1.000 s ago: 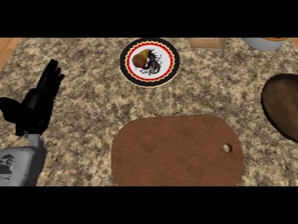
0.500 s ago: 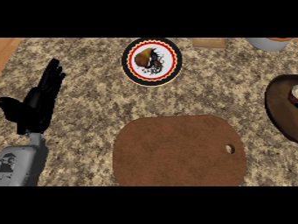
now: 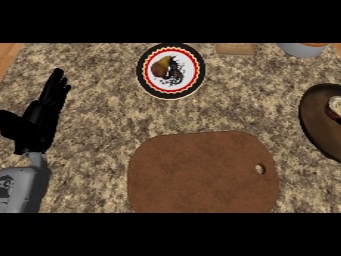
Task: Pick the cupcake from the cutting board and place it in the pan
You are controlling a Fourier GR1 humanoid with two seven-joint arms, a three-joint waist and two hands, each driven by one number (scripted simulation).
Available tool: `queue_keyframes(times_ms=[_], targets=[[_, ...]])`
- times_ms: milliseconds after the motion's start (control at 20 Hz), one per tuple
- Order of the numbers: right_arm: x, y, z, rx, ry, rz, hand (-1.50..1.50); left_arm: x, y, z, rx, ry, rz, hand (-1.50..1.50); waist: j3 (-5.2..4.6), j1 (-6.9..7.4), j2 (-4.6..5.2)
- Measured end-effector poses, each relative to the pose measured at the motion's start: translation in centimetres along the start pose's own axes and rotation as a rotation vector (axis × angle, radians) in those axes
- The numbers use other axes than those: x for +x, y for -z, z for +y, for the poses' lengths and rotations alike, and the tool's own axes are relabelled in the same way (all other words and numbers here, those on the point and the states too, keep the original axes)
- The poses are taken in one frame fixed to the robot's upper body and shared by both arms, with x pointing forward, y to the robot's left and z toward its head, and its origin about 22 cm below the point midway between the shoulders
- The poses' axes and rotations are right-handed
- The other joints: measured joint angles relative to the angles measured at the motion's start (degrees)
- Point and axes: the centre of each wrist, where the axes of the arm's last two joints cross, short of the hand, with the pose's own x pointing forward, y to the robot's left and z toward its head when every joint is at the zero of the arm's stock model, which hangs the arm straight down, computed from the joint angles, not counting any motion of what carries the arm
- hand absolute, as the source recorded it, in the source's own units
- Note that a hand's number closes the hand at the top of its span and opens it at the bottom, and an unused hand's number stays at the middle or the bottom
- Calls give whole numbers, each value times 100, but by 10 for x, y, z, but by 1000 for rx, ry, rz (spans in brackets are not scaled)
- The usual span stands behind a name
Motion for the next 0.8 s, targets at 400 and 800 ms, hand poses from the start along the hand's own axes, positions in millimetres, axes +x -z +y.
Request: queue_keyframes(times_ms=[400, 800], targets=[[-35, -16, -26, 6, 276, -43, -150, -6, -7, 8, 40, 2, 12, 0, -31, -228, -101], [-75, -54, -65, 89, 376, -126, -150, -12, -14, 11, 72, 16, 28, 0, -60, -421, -164]])
